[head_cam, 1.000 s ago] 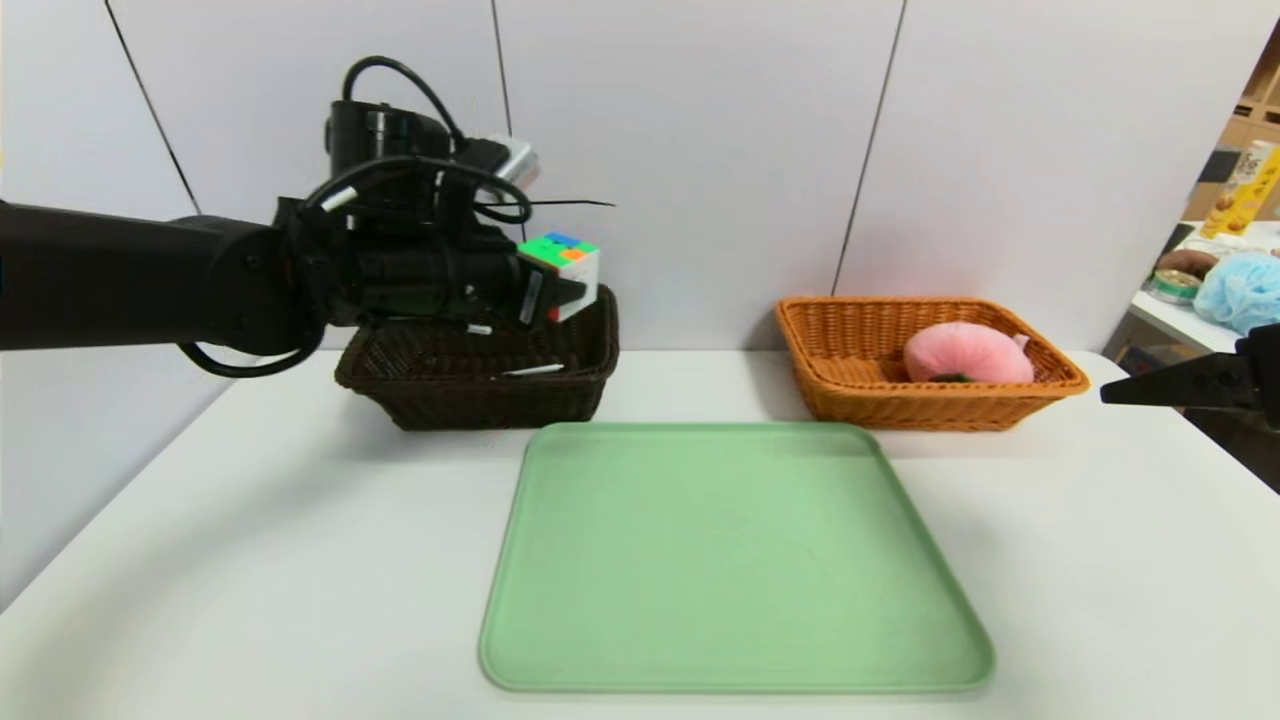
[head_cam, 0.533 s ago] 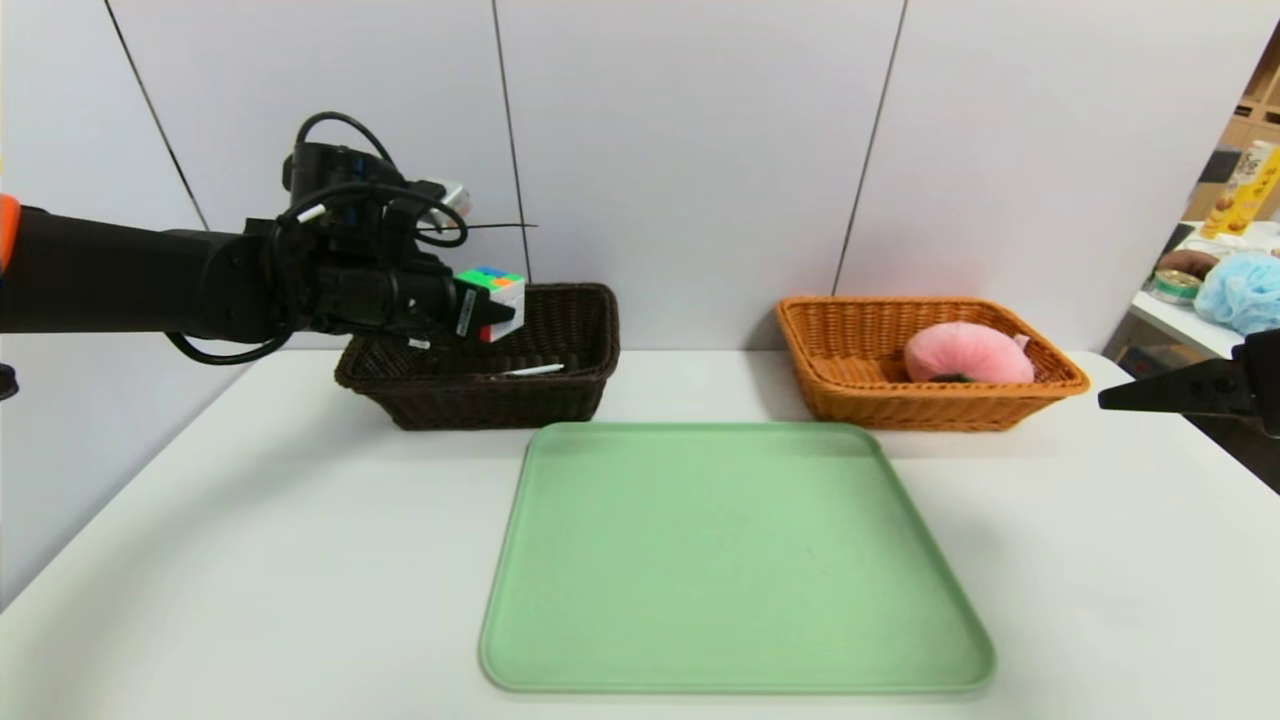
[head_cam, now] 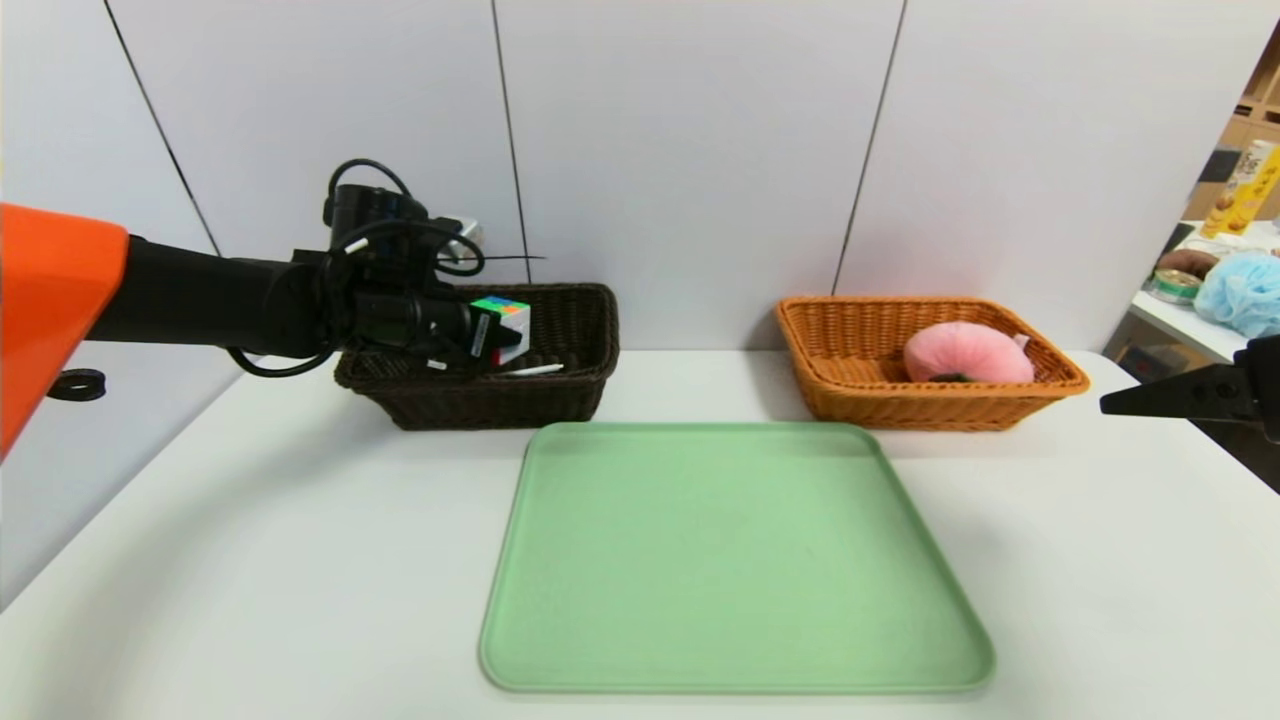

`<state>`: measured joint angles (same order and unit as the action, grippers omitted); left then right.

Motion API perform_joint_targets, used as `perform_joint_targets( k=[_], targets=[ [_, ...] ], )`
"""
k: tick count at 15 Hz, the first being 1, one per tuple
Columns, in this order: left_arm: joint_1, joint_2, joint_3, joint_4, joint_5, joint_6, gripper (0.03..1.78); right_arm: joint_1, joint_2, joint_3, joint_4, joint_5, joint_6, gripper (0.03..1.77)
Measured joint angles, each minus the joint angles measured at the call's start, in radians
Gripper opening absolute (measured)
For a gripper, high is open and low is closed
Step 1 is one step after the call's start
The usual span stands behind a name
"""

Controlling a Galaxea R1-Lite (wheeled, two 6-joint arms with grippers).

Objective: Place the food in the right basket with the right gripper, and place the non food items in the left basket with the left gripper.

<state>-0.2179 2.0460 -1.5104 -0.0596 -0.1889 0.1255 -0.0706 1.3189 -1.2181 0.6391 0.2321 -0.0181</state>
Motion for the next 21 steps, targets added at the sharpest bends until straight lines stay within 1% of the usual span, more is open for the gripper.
perform_joint_targets(
  k=[3, 5, 8, 12, 15, 18, 21],
  targets=[
    [0.0, 0.022, -0.019, 0.0, 0.0, -0.01, 0.97, 0.0, -0.001, 0.001, -0.001, 0.0, 0.0, 1.7],
    [0.0, 0.034, -0.038, 0.0, 0.0, -0.024, 1.14, 0.0, -0.001, 0.001, -0.001, 0.001, 0.0, 1.7],
    [0.0, 0.041, -0.048, 0.0, -0.002, -0.024, 1.33, 0.0, 0.0, 0.001, -0.003, 0.001, 0.0, 1.7],
    [0.0, 0.034, -0.051, 0.0, -0.001, -0.029, 1.47, -0.002, 0.001, 0.001, -0.003, 0.001, 0.0, 1.7],
    [0.0, -0.023, -0.059, 0.014, 0.002, -0.028, 1.55, -0.007, 0.0, 0.0, -0.005, 0.0, 0.0, 1.7],
    [-0.002, -0.13, -0.062, 0.08, 0.005, -0.036, 1.6, 0.007, -0.022, -0.007, -0.004, 0.006, 0.0, 1.7],
    [-0.009, -0.269, -0.053, 0.2, 0.008, -0.106, 1.63, 0.025, -0.075, -0.007, 0.01, 0.007, 0.0, 1.7]
  ],
)
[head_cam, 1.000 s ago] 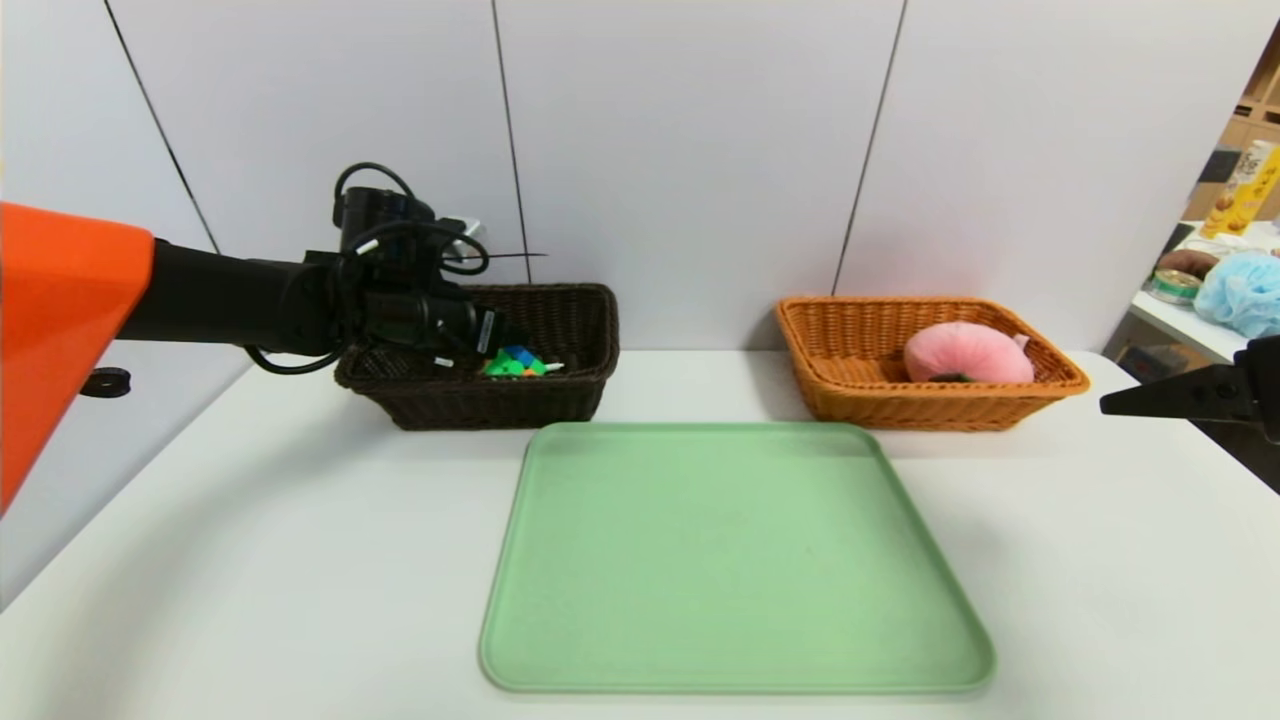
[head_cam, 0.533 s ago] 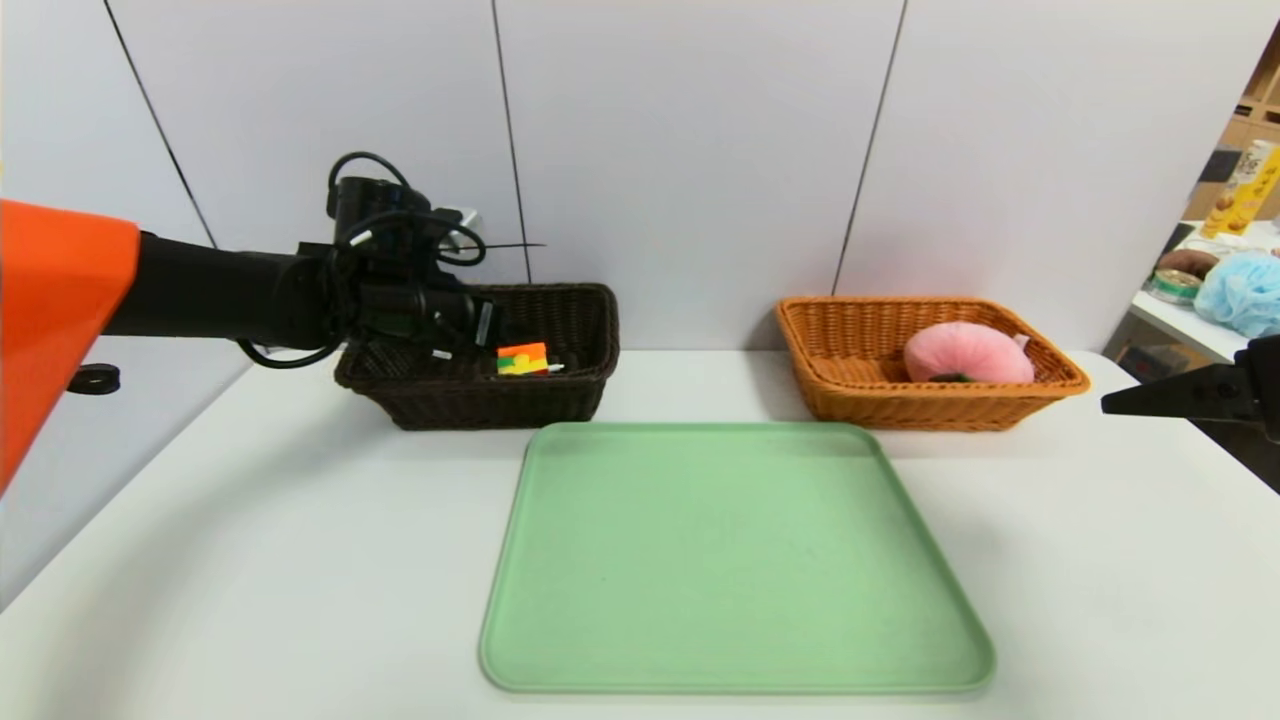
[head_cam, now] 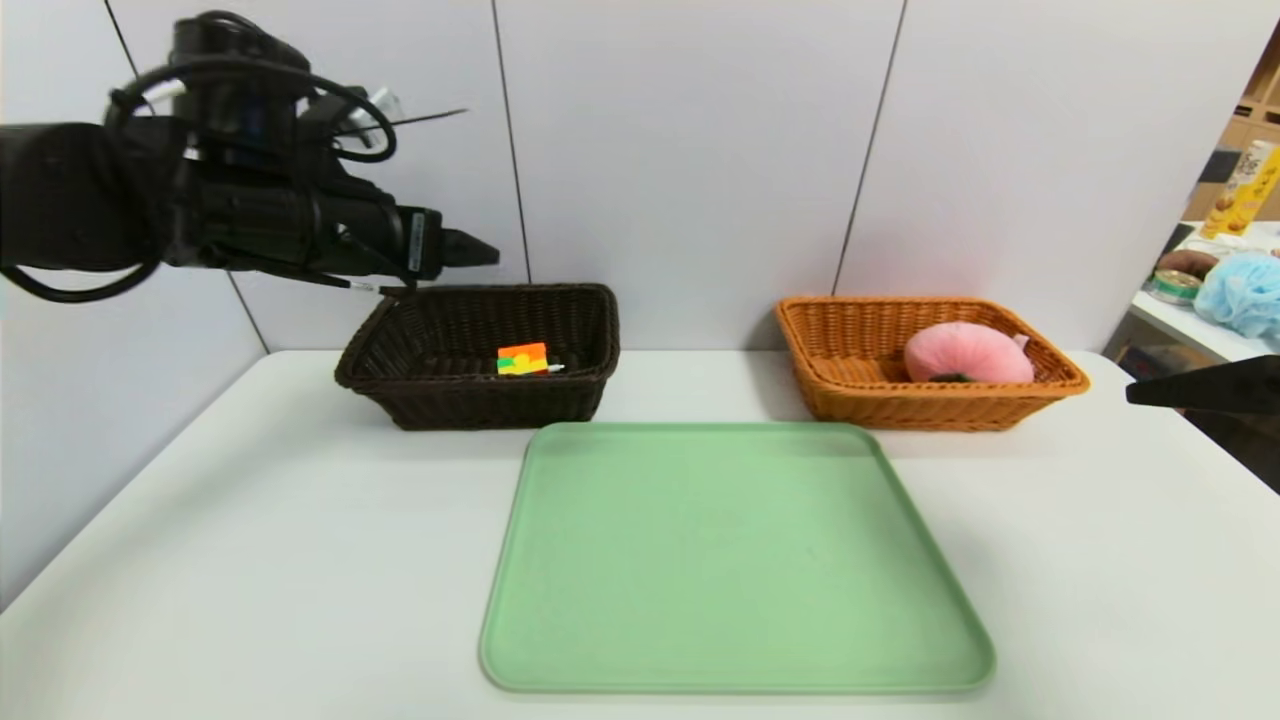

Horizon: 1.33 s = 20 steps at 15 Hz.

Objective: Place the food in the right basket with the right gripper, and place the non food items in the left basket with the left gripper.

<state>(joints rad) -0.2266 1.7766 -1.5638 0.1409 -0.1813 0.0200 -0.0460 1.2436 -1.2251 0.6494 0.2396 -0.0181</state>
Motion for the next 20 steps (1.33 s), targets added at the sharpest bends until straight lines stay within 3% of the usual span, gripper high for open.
perform_joint_targets(
  k=[2, 5, 14, 20],
  targets=[
    [-0.003, -0.104, 0.044, 0.071, 0.017, -0.036, 1.65, 0.002, -0.051, 0.007, 0.037, 0.0, -0.001, 1.7],
    [-0.005, -0.271, 0.179, 0.096, 0.061, -0.047, 1.67, 0.005, -0.139, 0.026, 0.064, 0.002, -0.019, 1.7],
    [0.016, -0.754, 0.671, 0.094, 0.169, -0.038, 1.69, 0.036, -0.443, 0.176, 0.11, 0.002, -0.061, 1.7],
    [0.111, -0.999, 0.908, 0.019, 0.169, 0.05, 1.69, 0.018, -0.598, 0.217, 0.187, 0.005, -0.063, 1.7]
  ],
)
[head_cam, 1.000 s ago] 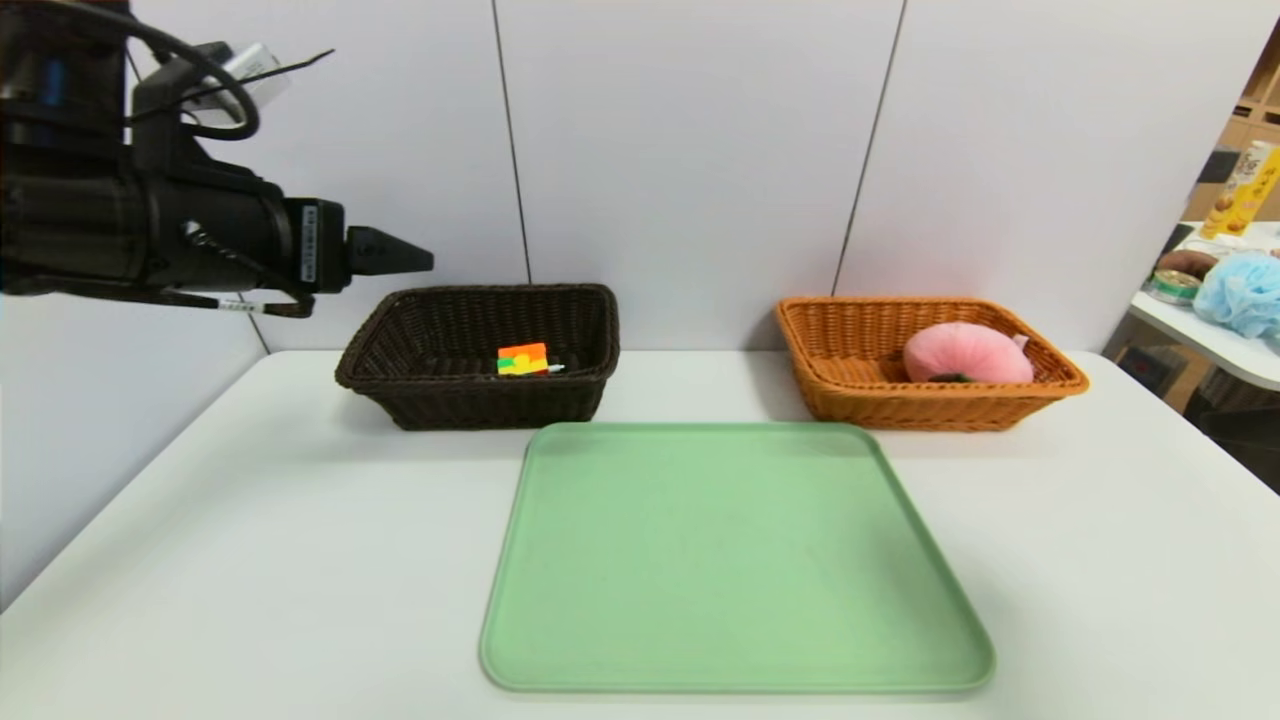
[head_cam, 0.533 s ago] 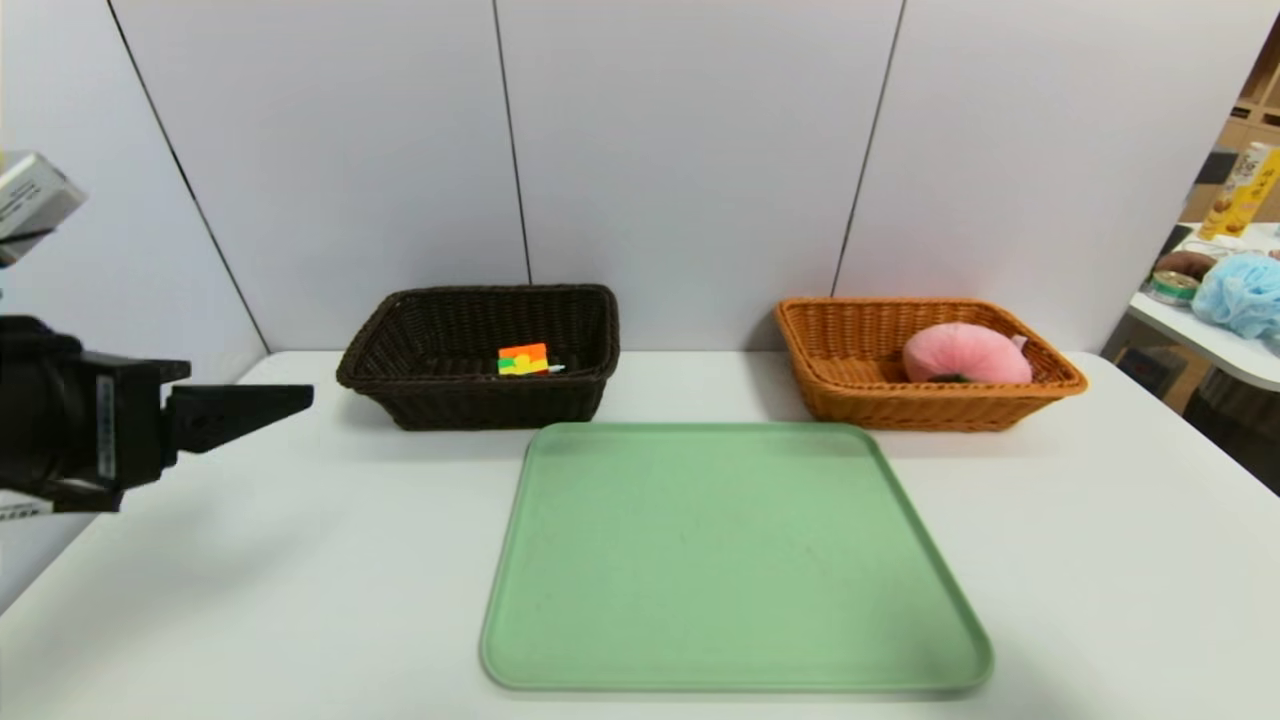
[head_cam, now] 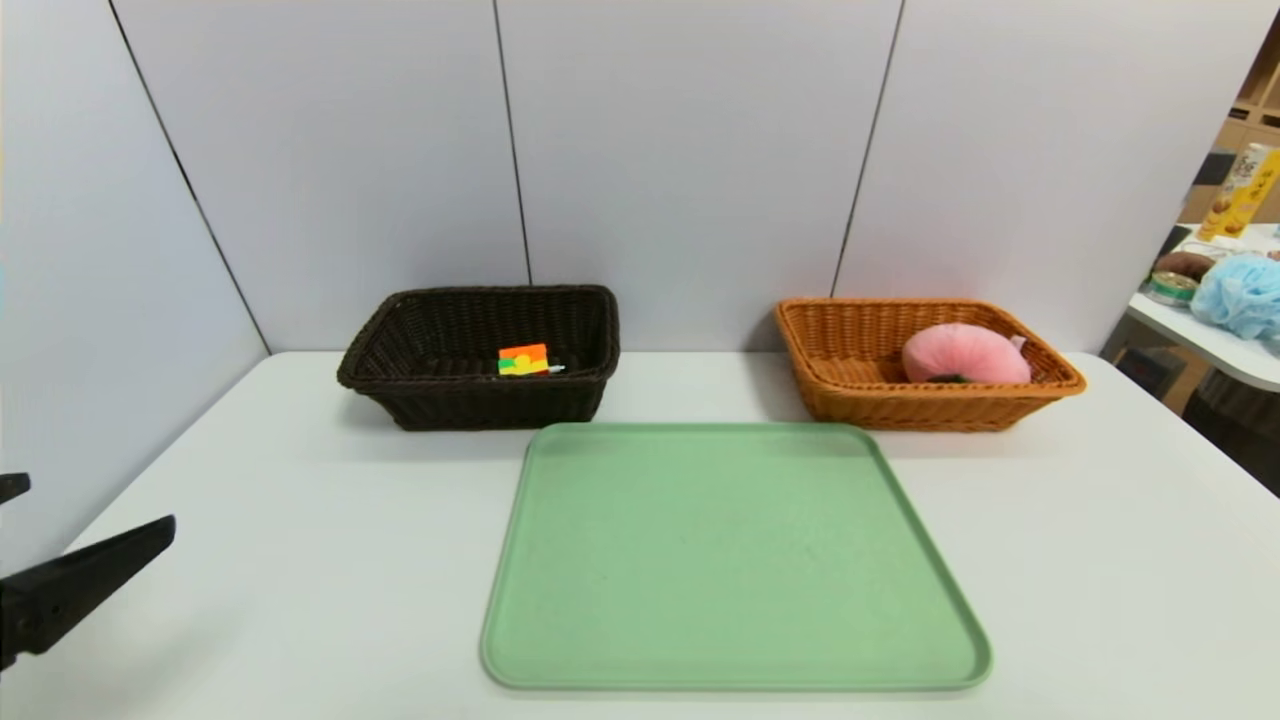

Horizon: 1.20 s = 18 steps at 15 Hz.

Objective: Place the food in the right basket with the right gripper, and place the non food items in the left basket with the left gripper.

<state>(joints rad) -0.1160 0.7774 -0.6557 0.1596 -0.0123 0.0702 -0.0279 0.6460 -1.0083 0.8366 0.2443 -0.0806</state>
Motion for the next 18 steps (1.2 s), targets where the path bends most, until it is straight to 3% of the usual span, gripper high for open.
perform_joint_targets(
  k=[7, 18],
  targets=[
    [0.081, -0.26, 0.249, 0.003, -0.017, 0.034, 1.69, -0.009, -0.141, 0.024, 0.134, 0.007, -0.014, 1.7],
    [0.104, -0.507, 0.417, 0.0, -0.072, 0.036, 1.69, 0.008, -0.419, 0.127, 0.189, 0.005, -0.057, 1.7]
  ],
)
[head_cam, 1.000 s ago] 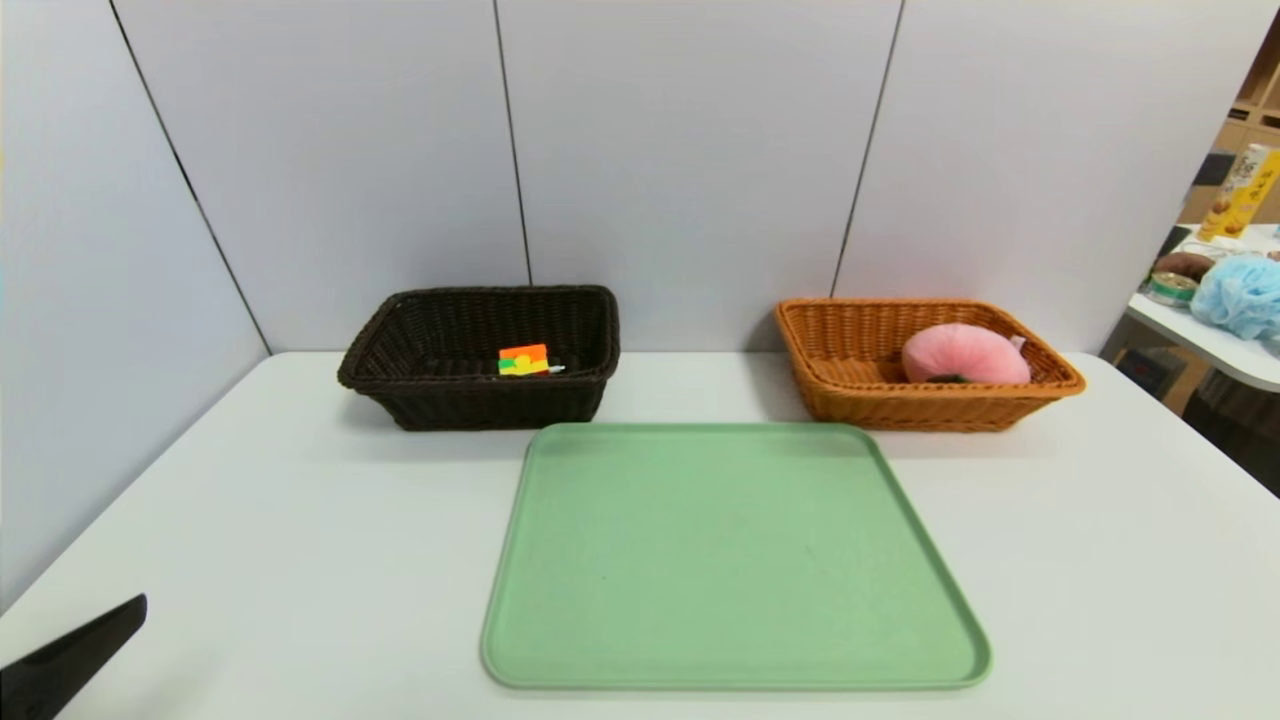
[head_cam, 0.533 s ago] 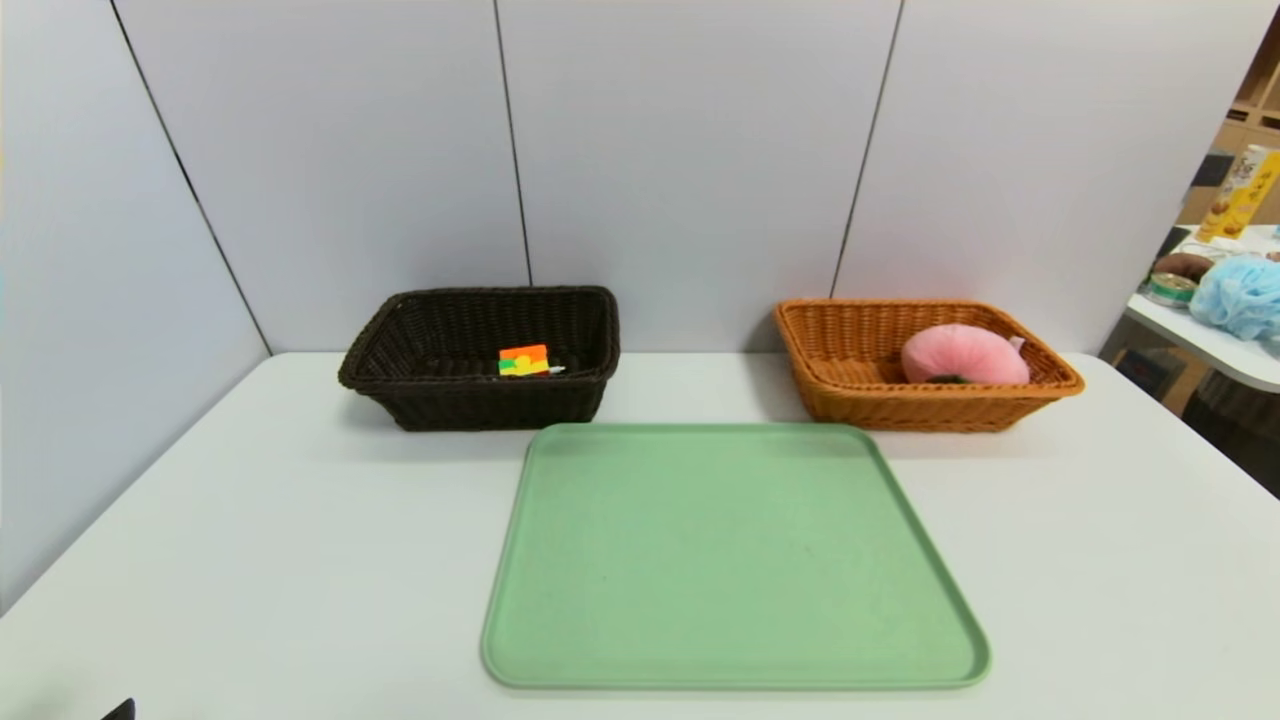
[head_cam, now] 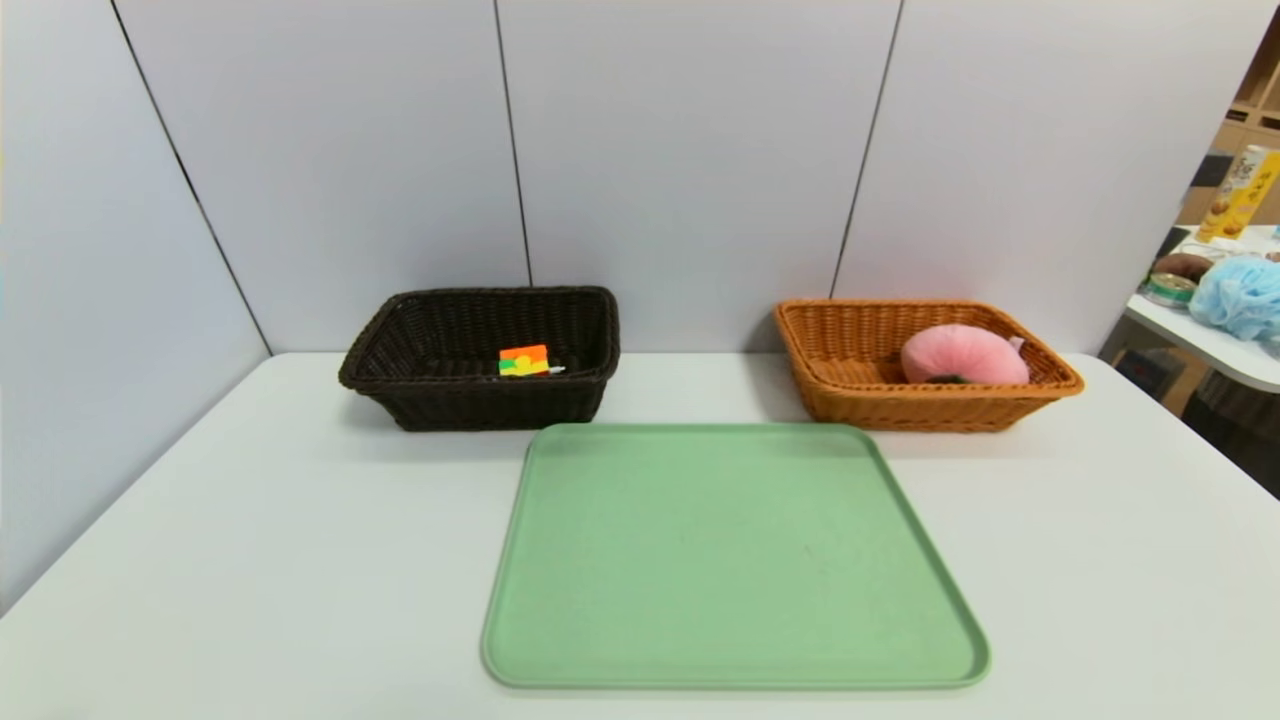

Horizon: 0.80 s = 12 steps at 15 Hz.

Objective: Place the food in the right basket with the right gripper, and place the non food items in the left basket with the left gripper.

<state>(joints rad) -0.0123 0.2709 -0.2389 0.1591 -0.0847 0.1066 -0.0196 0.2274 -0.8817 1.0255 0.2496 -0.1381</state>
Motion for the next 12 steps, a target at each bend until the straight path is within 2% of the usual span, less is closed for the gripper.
perform_joint_targets(
  k=[3, 5, 7, 9, 12],
  targets=[
    [0.007, -0.055, 0.029, -0.01, -0.011, 0.0, 1.69, 0.011, -0.087, 0.063, -0.059, -0.015, 0.0, 1.7],
    [0.014, -0.081, 0.054, -0.05, -0.01, 0.001, 1.69, 0.014, -0.142, 0.132, -0.183, -0.054, 0.004, 1.7],
    [0.016, -0.096, 0.094, -0.119, -0.007, 0.003, 1.69, 0.014, -0.183, 0.227, -0.336, -0.121, 0.003, 1.7],
    [0.016, -0.113, 0.158, -0.181, 0.0, 0.028, 1.69, 0.015, -0.208, 0.327, -0.486, -0.166, 0.002, 1.7],
    [0.014, -0.139, 0.228, -0.231, 0.053, 0.065, 1.69, 0.015, -0.225, 0.464, -0.647, -0.211, -0.002, 1.7]
  ],
)
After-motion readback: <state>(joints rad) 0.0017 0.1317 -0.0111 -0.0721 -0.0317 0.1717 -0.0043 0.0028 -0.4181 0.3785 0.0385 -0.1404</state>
